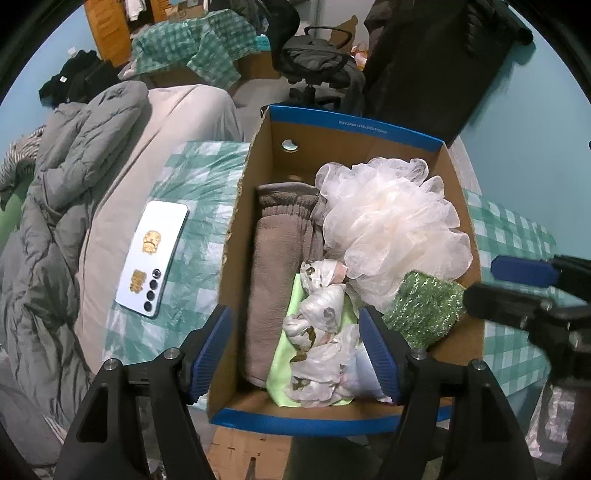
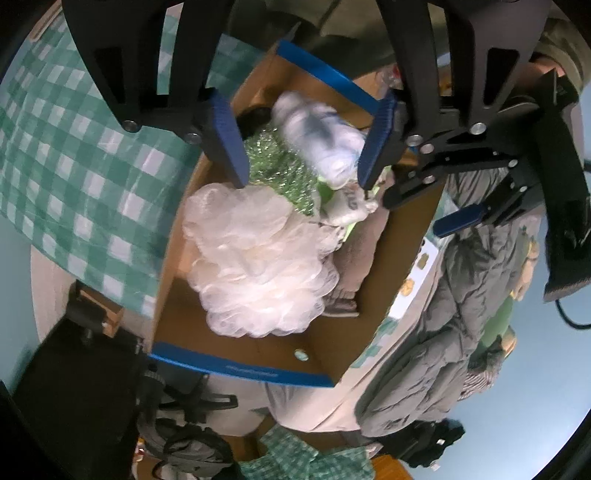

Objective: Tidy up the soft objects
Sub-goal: 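Lower the white bundle into the box and open the left tool while the right tool releases the bag, then withdraw both open tools up from the box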

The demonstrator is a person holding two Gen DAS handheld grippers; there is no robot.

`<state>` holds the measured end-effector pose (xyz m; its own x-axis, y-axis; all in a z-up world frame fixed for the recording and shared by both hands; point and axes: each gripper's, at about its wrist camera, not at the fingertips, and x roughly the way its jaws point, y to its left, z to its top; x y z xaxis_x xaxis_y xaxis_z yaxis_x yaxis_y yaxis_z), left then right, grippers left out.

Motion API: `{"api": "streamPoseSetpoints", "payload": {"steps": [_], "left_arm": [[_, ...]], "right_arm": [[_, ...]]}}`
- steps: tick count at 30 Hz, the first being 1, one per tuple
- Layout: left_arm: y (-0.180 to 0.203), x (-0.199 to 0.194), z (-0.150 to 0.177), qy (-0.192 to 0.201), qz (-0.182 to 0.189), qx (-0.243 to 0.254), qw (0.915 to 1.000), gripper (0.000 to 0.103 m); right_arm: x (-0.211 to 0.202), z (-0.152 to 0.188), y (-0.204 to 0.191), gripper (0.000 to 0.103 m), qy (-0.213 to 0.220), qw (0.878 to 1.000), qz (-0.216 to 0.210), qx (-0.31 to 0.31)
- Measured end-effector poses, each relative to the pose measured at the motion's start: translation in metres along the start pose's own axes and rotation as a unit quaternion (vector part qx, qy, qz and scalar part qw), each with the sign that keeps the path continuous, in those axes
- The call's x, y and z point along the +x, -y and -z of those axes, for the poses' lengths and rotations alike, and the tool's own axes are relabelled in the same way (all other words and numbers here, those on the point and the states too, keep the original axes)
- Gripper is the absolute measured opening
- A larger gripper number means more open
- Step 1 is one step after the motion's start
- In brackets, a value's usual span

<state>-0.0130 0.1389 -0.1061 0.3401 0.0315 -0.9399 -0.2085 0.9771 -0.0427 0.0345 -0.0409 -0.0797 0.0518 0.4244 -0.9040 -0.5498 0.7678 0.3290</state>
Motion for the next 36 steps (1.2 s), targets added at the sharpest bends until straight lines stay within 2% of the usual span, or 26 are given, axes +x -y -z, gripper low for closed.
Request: {"api": "streamPoseSetpoints", "payload": {"steps": [12,15,22,27,32,36], "left_arm": [[0.002,-0.041,-0.002,0.026,0.004,0.006,0.9996,0.082],[0.005,-0.052,-0.005,0.027,0.001,0.008,0.9996,0.090],[0.011,-0.077,-0.008,0.049,-0.017,0.007,0.9986,0.091],[0.018,-0.100,-0.012,0.073,-0.017,-0.004,0.9972,0.092],[0.031,-0.116,-0.012,0.105,-0.045,0.003,0.9934,0.093],[0.039,-0.121,-0.014,0.104,-0.057,0.007,0.9929,0.093]], "right_arm": [[-0.036,0.002,0.021,0.066,0.028,0.999,0.037,0.029],[-0.048,0.003,0.021,0.067,0.038,0.998,0.051,0.028],[-0.080,0.003,0.020,0.068,0.073,0.992,0.099,0.010],[-0.102,0.004,0.024,0.068,0.099,0.988,0.116,0.012],[-0.120,0.006,0.030,0.068,0.120,0.984,0.130,0.017],[-0.129,0.009,0.034,0.068,0.131,0.980,0.146,0.019]]}}
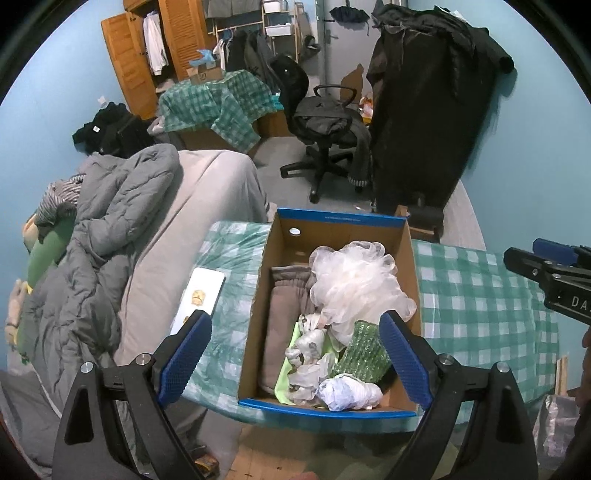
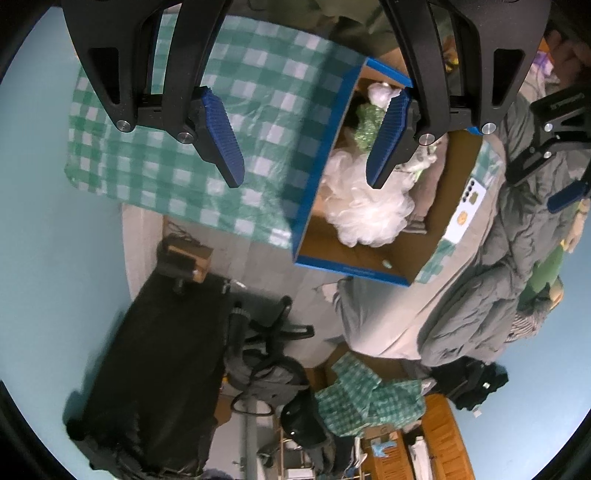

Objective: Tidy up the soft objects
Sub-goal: 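Withdraw both open tools up from the box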

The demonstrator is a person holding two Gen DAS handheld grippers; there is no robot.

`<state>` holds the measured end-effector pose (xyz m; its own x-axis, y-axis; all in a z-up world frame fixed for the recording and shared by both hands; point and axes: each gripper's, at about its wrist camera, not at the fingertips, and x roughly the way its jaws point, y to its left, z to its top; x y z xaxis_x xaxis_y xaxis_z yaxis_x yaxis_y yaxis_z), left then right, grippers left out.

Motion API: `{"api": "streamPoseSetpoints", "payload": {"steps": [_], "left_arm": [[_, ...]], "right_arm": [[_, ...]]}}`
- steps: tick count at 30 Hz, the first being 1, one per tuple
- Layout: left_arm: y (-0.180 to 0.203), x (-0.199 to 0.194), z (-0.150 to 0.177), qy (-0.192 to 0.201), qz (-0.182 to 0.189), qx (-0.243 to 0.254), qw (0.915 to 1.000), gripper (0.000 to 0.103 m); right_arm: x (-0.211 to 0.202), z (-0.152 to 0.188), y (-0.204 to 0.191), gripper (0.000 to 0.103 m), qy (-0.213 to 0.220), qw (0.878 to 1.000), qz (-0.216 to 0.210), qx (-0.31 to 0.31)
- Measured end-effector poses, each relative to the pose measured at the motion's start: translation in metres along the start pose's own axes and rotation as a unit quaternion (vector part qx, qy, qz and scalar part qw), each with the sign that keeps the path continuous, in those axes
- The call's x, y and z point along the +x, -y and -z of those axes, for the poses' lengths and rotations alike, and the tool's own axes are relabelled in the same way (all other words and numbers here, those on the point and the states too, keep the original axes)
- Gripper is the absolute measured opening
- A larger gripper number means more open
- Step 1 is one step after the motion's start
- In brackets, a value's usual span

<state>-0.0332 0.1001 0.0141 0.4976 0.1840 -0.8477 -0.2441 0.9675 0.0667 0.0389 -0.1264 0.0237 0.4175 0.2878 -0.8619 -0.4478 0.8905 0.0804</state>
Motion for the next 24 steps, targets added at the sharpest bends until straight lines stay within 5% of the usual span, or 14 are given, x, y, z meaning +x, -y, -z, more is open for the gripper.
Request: {"api": "streamPoseSetpoints", "payload": {"steps": [24], "left_arm": [[0.019,-0.010,0.003,-0.012,-0.004,-0.003,0.9999,0.093]], "right_arm": [[-0.018,0.005,0.025,0.068,0.011,1.000,-0.006,0.011]]}}
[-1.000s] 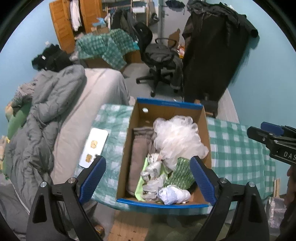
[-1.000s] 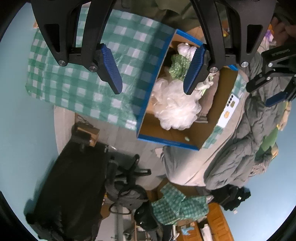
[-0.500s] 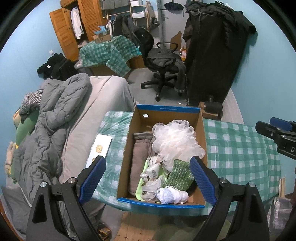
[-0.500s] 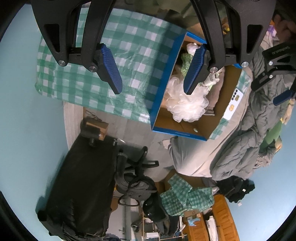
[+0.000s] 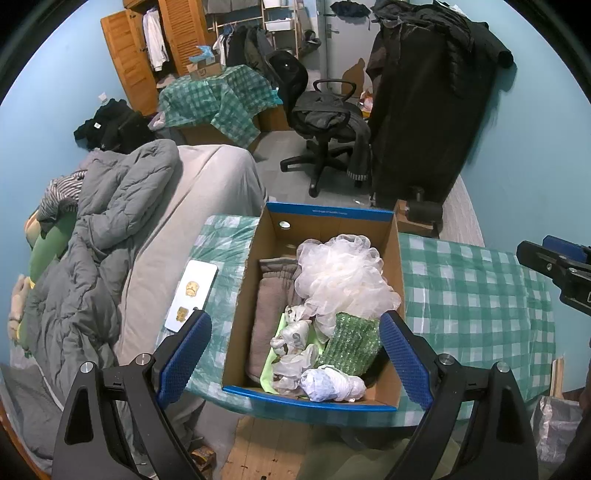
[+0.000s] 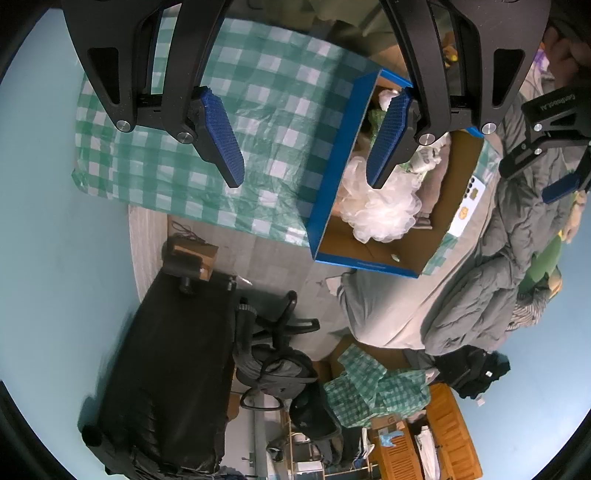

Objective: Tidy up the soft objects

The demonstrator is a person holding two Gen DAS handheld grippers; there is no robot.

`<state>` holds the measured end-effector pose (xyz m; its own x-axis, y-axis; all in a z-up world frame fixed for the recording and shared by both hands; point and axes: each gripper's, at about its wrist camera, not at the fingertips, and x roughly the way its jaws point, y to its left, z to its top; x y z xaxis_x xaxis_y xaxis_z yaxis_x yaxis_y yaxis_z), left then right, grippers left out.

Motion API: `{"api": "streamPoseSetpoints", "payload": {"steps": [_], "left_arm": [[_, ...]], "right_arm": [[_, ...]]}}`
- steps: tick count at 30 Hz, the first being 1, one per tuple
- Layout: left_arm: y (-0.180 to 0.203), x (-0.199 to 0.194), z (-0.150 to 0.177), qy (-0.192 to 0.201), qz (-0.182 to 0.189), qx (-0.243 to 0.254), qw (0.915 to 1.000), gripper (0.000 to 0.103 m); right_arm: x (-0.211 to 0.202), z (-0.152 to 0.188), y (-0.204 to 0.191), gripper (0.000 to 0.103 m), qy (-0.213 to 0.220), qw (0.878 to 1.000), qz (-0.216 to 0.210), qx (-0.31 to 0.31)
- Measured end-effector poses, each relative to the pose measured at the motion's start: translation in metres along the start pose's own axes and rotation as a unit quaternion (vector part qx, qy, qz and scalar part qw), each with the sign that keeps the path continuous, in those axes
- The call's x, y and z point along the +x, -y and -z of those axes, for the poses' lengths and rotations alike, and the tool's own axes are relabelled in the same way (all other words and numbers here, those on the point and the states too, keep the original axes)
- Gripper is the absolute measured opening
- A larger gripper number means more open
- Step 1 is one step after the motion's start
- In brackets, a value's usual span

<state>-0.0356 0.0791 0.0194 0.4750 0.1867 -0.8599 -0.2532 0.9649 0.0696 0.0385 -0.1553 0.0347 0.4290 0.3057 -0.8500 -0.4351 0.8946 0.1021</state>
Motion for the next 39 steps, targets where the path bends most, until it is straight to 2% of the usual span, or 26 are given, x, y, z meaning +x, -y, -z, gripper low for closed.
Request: {"api": "streamPoseSetpoints", "payload": {"steps": [39], "left_arm": [[-0.0023,0.0084,-0.0031,-0.017,-0.013,-0.013,0.9997,0.093]], "right_arm": [[-0.0012,0.0024,0.0085,0.068,-0.003,1.000,-0.006,-0.002]]}}
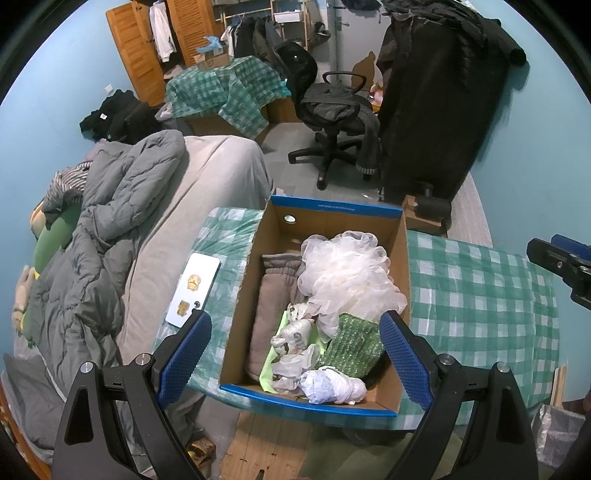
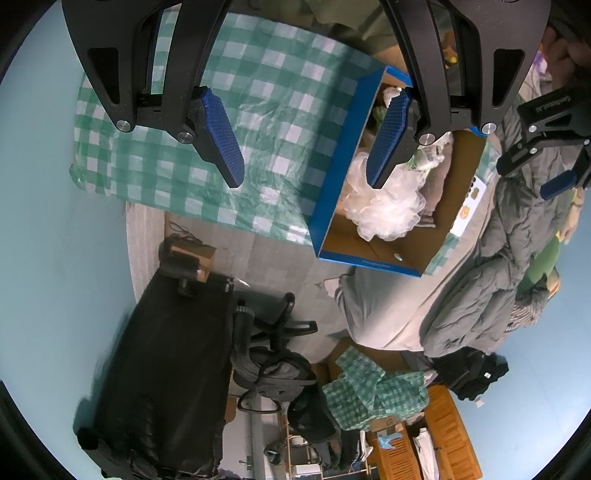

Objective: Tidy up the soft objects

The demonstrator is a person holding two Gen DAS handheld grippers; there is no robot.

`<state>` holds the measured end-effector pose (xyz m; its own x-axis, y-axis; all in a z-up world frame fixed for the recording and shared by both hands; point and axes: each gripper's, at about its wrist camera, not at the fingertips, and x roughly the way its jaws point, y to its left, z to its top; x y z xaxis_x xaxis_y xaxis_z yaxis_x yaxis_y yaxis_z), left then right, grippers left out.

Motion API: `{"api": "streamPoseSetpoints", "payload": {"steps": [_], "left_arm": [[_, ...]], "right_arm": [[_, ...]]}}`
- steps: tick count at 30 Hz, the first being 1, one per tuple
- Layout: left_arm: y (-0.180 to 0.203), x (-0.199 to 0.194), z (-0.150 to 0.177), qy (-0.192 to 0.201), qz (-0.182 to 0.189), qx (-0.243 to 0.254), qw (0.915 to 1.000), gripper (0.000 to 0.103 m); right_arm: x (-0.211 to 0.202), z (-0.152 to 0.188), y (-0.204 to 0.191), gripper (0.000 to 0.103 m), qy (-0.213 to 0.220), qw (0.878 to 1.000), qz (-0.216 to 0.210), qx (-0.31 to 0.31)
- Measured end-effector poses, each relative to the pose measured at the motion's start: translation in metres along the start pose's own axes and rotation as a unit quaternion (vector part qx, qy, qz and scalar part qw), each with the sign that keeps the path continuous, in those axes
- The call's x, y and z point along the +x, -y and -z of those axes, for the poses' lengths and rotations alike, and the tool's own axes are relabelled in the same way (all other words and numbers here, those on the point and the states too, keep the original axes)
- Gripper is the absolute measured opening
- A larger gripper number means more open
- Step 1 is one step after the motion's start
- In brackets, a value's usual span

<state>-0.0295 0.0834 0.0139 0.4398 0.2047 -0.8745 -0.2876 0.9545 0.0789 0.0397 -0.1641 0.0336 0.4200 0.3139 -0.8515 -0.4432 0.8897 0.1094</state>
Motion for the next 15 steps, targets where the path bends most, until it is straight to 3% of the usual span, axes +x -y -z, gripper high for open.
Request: {"api": "streamPoseSetpoints", "payload": {"steps": [15], "left_arm": [[-0.0016,0.0015,-0.0009,0.000,-0.004,0.000,1.0000,0.093]], "right_arm": [[0.0016,-0.0035,-0.0033,0.068,-0.003,1.000,-0.005,-0.006]]}}
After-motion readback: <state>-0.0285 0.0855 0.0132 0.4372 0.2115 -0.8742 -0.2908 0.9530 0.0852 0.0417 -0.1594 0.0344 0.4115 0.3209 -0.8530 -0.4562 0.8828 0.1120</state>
